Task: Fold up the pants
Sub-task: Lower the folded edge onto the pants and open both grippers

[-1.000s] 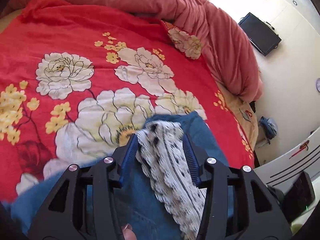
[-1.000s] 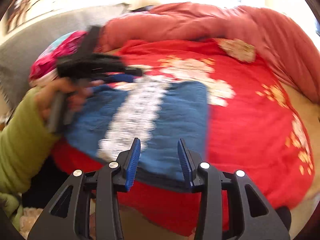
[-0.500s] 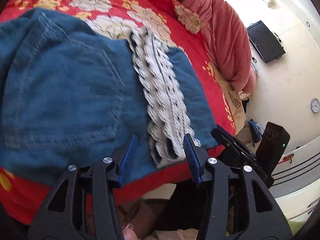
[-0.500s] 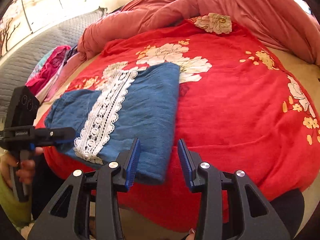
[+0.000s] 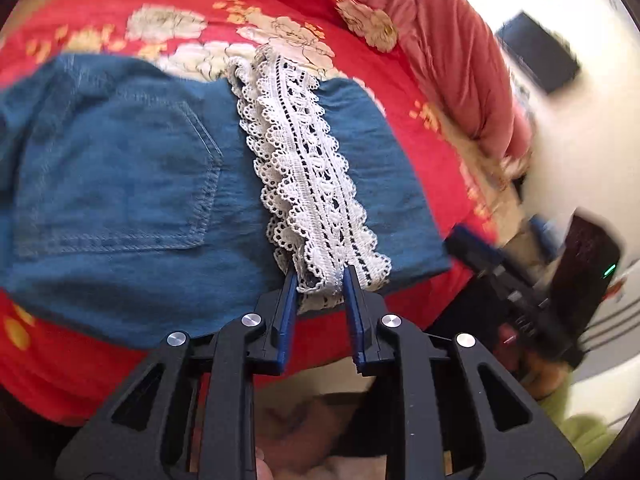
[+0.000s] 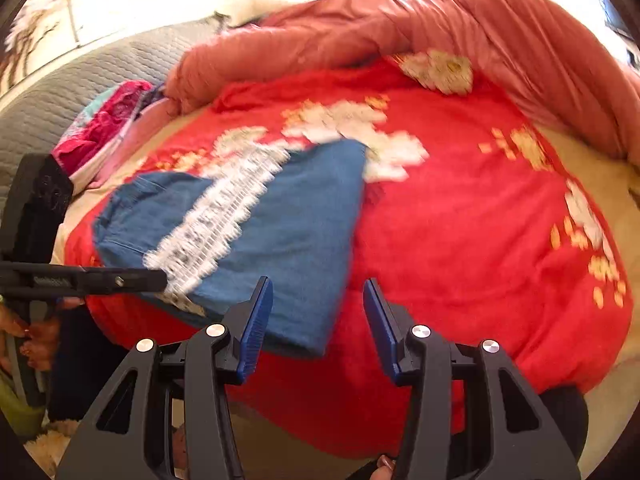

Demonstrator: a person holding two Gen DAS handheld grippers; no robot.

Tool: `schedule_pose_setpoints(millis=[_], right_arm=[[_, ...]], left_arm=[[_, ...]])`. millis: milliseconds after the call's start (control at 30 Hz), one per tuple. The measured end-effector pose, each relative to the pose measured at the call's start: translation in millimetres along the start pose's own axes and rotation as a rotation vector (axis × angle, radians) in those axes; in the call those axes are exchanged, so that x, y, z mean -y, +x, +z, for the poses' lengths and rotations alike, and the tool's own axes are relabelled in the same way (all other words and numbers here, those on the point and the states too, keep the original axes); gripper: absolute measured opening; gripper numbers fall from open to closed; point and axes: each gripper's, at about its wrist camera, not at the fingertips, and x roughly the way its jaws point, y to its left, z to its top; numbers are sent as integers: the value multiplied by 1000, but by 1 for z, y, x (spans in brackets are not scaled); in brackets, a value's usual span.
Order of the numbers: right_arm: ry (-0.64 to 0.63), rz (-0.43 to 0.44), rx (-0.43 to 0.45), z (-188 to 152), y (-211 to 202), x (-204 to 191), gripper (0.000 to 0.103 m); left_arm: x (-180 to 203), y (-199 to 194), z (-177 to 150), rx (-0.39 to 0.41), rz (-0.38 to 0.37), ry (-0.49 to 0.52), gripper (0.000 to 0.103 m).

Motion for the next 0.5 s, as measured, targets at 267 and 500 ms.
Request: schedule_pose_setpoints(millis=[267,500], right_arm=[[-80,-40,-109,-7,34,-11,46],[-59,-44,-127,-14,42,-5,48]], left_arm=[[3,20,-8,-35,63,42,26],[15,24,-9,-31,96,94,36]])
